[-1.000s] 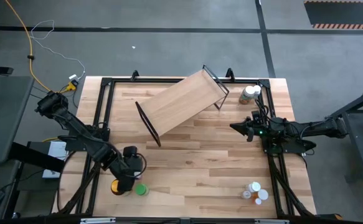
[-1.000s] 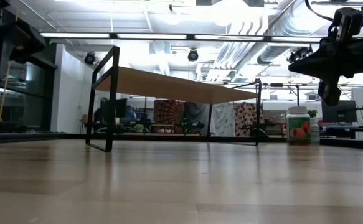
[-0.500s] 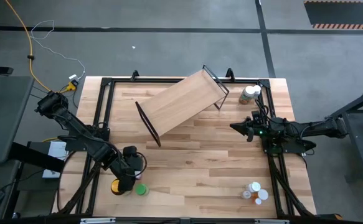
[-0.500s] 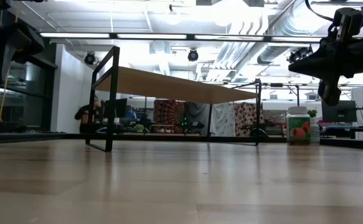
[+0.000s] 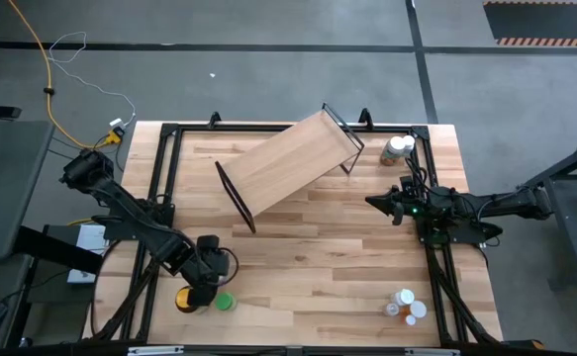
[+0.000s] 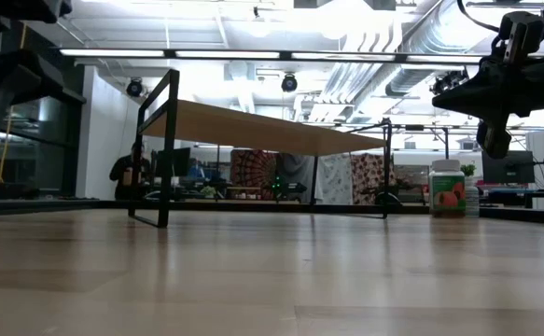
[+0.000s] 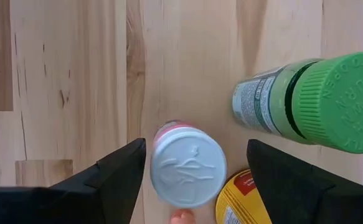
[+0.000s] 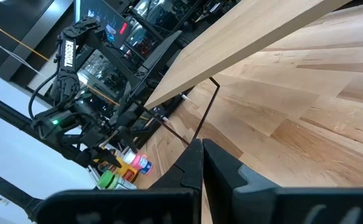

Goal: Pick and place medicine bottles onto shelf by color
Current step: Put the pink medicine bottle on the shelf

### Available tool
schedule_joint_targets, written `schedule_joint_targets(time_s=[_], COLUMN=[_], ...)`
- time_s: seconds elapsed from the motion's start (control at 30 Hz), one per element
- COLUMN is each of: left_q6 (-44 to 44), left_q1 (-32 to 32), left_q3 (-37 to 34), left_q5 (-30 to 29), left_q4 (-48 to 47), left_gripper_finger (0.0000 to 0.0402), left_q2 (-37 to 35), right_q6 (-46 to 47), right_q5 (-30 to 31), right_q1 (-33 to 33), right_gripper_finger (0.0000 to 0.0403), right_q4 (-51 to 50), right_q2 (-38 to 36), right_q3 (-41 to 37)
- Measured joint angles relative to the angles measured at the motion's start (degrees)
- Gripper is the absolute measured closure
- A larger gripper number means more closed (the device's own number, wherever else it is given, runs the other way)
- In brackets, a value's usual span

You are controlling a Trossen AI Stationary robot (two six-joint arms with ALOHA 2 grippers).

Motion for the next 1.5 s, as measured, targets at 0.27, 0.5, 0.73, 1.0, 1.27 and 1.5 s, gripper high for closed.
schedule_joint_targets(time_s=[0.27,0.5,0.73,1.0,1.27,1.5], left_q6=[-0.1,-0.2,0.3,1.0,6.3,10.2], left_q1=[0.0,0.0,0.0,0.5,2.7,4.3], left_q3=[0.0,0.0,0.0,0.0,5.0,16.3], left_q5=[-0.6,-0.5,-0.3,-0.5,-4.8,-10.1], left_q4=[-0.7,-1.8,-2.2,-3.7,-7.5,-21.5], left_gripper_finger=[0.0131,0.0162,0.0203,0.0244,0.0243,0.0243], left_q2=[-0.3,-0.3,-0.3,-0.4,-2.5,-4.3], right_q6=[0.0,0.0,0.0,0.0,0.0,0.0], right_q5=[0.0,0.0,0.0,0.0,0.0,0.0], right_q1=[0.0,0.0,0.0,0.0,0.0,0.0], right_gripper_finger=[0.0402,0.0402,0.0402,0.0402,0.0402,0.0402], right_q4=[0.0,0.0,0.0,0.0,0.0,0.0], right_q2=[0.0,0.0,0.0,0.0,0.0,0.0], right_q3=[0.0,0.0,0.0,0.0,0.0,0.0])
